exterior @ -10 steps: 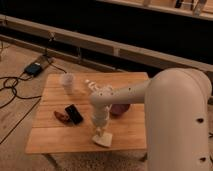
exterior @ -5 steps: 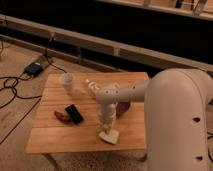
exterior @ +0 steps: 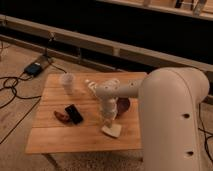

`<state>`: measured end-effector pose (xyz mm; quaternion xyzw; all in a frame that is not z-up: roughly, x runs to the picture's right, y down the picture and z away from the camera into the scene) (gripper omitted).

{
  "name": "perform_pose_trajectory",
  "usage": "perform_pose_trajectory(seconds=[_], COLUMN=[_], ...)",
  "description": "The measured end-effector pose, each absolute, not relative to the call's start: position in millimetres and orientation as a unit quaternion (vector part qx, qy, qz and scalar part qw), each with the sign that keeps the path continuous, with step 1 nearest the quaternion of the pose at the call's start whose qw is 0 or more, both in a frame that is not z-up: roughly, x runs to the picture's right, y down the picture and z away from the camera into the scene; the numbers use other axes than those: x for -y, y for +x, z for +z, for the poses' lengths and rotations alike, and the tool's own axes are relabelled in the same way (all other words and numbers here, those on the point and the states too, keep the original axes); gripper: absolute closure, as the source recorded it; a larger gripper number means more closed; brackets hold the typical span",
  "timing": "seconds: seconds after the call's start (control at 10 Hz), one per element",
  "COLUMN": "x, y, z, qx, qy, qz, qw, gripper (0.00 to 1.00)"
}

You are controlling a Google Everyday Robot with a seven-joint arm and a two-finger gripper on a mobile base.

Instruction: Wipe the white sponge on the table

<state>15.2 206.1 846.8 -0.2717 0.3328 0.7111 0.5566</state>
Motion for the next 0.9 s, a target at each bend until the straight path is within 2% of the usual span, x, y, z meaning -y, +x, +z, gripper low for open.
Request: perform_pose_trajectory(seconds=[0.5, 0.9], x=[-178.2, -173.3], y=[-19.1, -80.9], z=[859.5, 852.9], qx=[-0.308, -0.273], qy=[-0.27, -0.304], qz=[0.7, 0.682], qw=[0.584, 0.607], gripper=[1.0, 1.0])
